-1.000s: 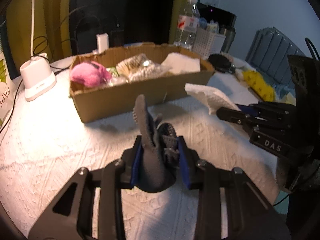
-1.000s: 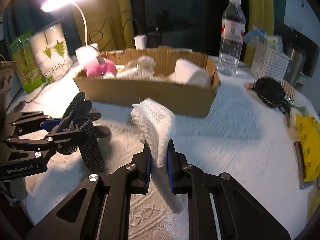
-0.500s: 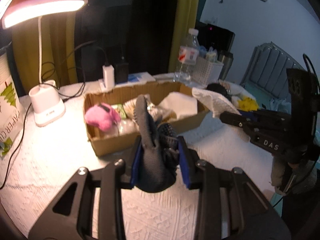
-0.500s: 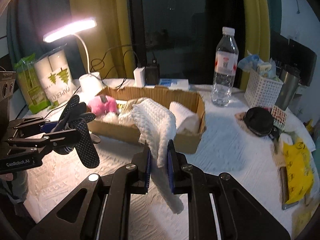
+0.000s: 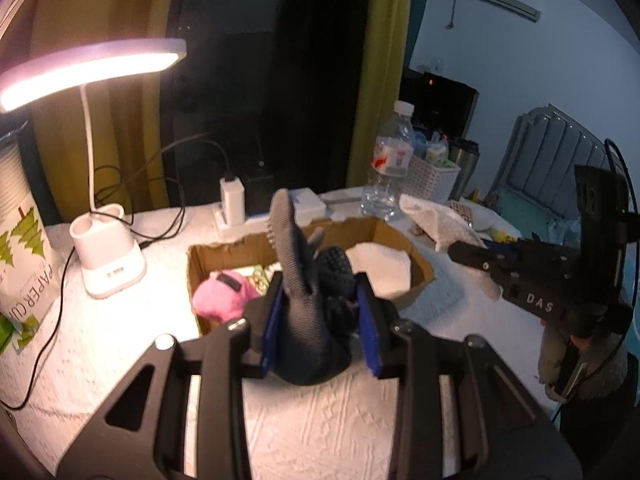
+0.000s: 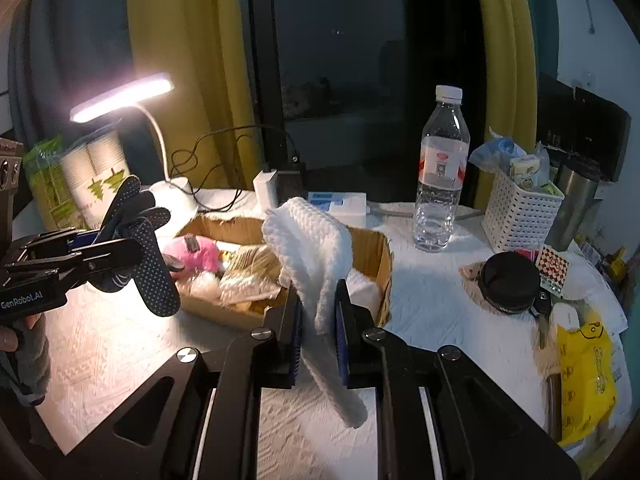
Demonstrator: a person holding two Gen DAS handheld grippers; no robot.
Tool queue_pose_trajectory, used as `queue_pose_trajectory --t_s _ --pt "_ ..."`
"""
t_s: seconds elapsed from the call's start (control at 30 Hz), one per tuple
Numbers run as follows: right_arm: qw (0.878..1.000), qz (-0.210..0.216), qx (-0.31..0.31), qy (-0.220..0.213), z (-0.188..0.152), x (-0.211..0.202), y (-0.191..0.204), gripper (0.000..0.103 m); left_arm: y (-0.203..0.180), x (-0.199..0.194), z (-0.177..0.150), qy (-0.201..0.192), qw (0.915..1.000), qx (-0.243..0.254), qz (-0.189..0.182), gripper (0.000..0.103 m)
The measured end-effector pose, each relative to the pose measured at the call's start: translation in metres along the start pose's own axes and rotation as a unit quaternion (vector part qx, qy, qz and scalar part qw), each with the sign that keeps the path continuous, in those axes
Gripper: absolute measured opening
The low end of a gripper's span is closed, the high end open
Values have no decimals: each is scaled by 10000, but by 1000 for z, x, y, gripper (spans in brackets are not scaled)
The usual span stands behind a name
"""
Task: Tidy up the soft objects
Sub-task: 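Carry the grey glove and white towel over the cardboard box, then lower the glove into the box with the left gripper while the right releases the towel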
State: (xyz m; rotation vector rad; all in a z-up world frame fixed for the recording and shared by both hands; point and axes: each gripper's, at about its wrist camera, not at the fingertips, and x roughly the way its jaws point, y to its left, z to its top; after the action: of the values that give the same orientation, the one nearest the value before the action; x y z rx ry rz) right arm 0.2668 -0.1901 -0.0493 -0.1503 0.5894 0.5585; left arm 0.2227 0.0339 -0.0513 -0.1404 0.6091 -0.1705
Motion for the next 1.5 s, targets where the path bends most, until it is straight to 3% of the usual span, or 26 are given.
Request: queue_pose_trajectory --t_s 0.43,0.9,1.3,1.4,1.5 --pt "9998 99 131 -76 20 32 -6 16 14 24 24 -335 9991 -22 248 35" --pt "9988 252 28 419 12 101 5 16 38 87 -2 240 9990 -280 270 35" --pt "9961 192 58 865 -10 137 7 16 37 117 -17 598 9976 -224 254 38" --pt "9960 171 64 871 -9 135 7 19 37 117 -17 632 9973 -217 291 44" --pt "9961 178 60 859 -7 131 9 35 35 114 -16 618 9974 -185 311 55"
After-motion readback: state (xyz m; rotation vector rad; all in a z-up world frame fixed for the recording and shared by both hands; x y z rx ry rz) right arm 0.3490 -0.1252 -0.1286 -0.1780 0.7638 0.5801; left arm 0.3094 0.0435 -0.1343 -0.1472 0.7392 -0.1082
